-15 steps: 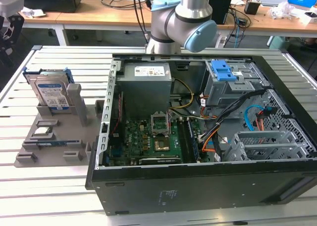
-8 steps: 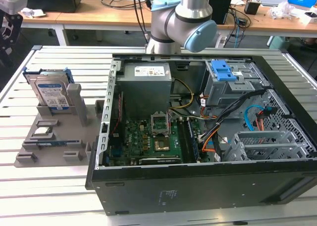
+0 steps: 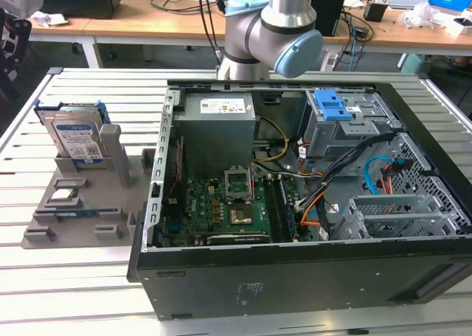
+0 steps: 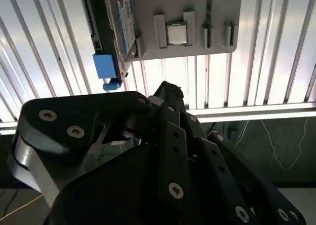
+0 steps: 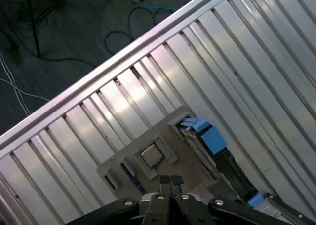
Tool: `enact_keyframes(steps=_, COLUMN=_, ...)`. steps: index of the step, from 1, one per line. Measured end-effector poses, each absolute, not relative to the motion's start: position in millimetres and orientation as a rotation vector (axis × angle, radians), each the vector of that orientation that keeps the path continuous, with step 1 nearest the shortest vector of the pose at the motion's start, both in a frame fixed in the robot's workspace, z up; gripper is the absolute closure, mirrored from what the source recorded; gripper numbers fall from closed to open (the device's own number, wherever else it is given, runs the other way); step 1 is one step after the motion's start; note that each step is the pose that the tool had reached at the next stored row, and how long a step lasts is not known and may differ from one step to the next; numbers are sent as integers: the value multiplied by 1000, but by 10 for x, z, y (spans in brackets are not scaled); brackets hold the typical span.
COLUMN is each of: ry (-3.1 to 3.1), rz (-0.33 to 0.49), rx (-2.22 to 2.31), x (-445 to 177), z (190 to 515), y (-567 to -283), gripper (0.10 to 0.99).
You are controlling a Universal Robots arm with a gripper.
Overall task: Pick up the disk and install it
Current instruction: 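Pick up the disk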
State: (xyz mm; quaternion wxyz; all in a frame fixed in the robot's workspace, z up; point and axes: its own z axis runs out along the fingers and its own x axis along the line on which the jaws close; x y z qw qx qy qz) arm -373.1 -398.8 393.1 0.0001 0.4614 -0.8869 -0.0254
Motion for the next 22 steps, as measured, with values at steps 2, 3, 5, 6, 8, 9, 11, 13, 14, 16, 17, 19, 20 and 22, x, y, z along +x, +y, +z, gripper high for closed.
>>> enact_keyframes(steps=2, ry=-2766, rz=-80, rx=1486, x=-3731, z=3931, y=-3988, gripper=984)
enact_keyframes(steps=3, ry=-2754, rz=-80, rx=1508, x=-3731, z=3931, y=-3988, gripper=984)
enact_keyframes(steps=5, ry=-2733, rz=-80, rx=1544, x=-3731, z=3931, y=-3988, gripper=984)
enact_keyframes(steps=6, ry=-2724, rz=-80, rx=1559, x=-3731, z=3931, y=-3988, gripper=984)
enact_keyframes(steps=8, ry=-2702, rz=-79, rx=1596, x=-3731, z=3931, y=-3988, gripper=984)
enact_keyframes(steps=9, ry=-2690, rz=-80, rx=1615, x=-3731, z=3931, y=-3988, gripper=984)
enact_keyframes(steps=11, ry=-2652, rz=-79, rx=1674, x=-3731, z=3931, y=-3988, gripper=984)
enact_keyframes(steps=13, ry=-2630, rz=-79, rx=1708, x=-3731, z=3931, y=-3989, gripper=984)
enact_keyframes(steps=14, ry=-2615, rz=-79, rx=1729, x=-3731, z=3931, y=-3988, gripper=984)
enact_keyframes(steps=16, ry=-2582, rz=-79, rx=1777, x=-3731, z=3931, y=-3989, gripper=984)
enact_keyframes(steps=17, ry=-2571, rz=-79, rx=1792, x=-3731, z=3931, y=-3989, gripper=984)
enact_keyframes(steps=19, ry=-2544, rz=-79, rx=1829, x=-3731, z=3931, y=-3988, gripper=984)
enact_keyframes(steps=20, ry=-2533, rz=-79, rx=1844, x=-3731, z=3931, y=-3988, gripper=984)
enact_keyframes(steps=22, ry=-2510, rz=-78, rx=1873, x=-3731, z=3931, y=-3988, gripper=984)
